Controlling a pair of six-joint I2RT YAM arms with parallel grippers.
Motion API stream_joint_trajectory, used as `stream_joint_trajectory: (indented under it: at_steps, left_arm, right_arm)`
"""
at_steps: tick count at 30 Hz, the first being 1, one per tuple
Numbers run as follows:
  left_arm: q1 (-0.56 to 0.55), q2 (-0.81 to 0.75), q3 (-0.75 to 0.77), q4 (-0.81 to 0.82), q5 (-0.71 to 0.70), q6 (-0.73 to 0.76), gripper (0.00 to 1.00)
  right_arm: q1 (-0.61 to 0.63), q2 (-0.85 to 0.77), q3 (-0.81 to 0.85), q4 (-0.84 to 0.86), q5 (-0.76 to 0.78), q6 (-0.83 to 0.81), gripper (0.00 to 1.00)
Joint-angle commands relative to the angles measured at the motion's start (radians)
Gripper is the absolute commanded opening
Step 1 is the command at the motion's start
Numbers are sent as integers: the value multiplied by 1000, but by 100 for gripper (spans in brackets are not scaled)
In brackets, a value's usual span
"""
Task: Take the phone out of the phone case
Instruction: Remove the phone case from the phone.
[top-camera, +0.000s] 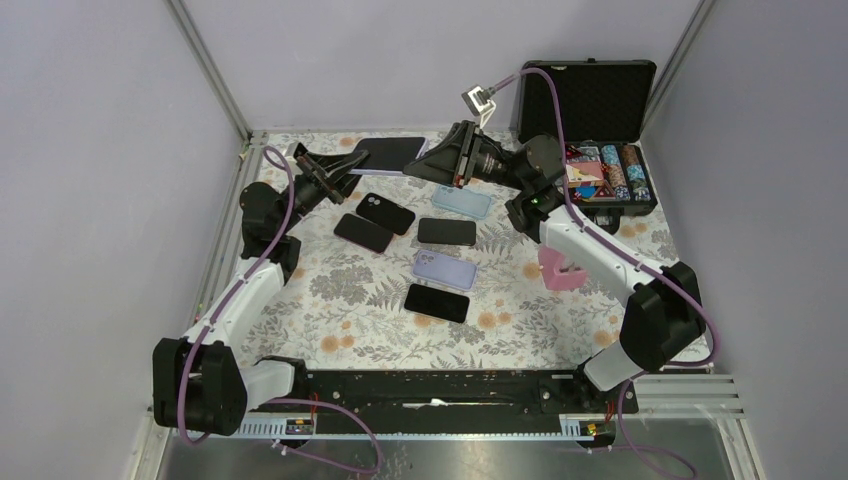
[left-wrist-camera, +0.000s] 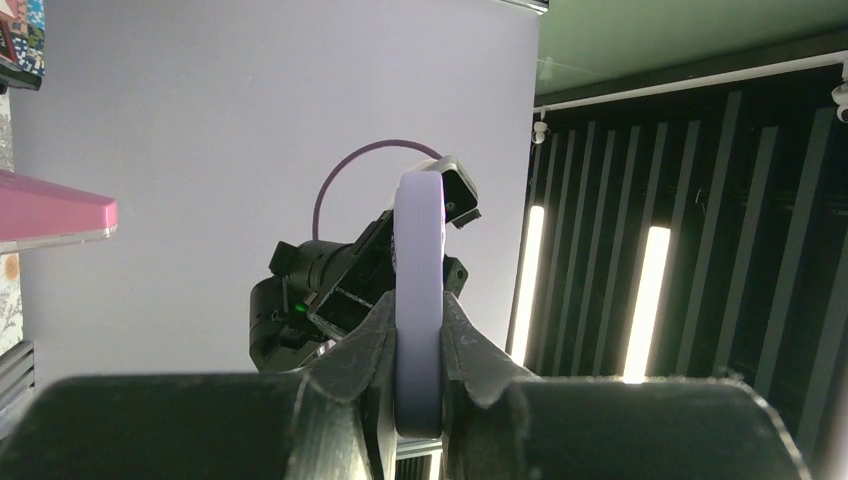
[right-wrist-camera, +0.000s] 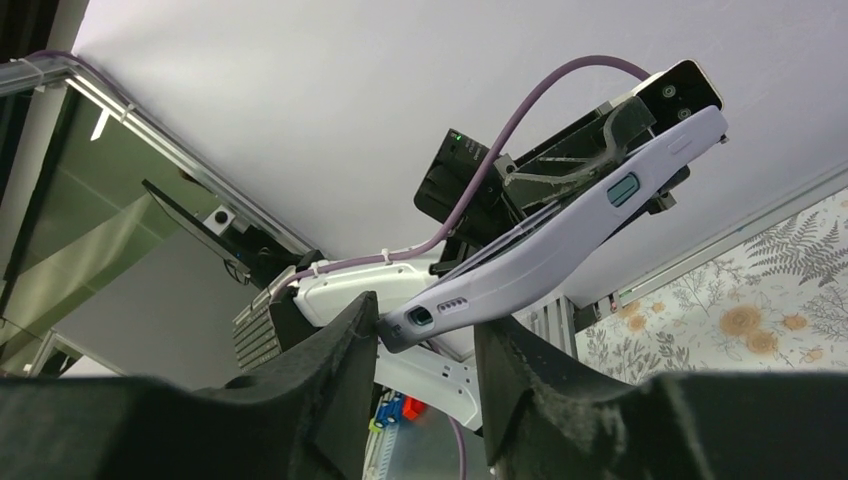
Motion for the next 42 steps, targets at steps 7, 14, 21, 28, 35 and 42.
stream_joint_trajectory:
  at_steps: [7, 14, 21, 28, 35, 42]
  left_arm:
    - [-47, -25, 17, -11, 147, -74, 0]
    - [-61, -61, -68, -46, 133, -73, 0]
    - [-62, -60, -5, -37, 124, -82, 0]
    - [-64, -71, 26, -26, 115, -86, 0]
    - [-61, -46, 55, 201, 51, -144, 0]
    - [-61, -29, 100, 306, 11, -178, 0]
  right_arm:
    - [-12, -32, 48, 140, -27, -177, 40]
    - [-20, -11, 165, 54, -174, -265, 31]
    - [-23, -41, 149, -166, -177, -449, 15]
    - [-29, -54, 117, -360, -1, -526, 0]
    - [-37, -53, 16, -452, 210, -390, 1]
    - [-39, -48, -63, -407, 296, -294, 7]
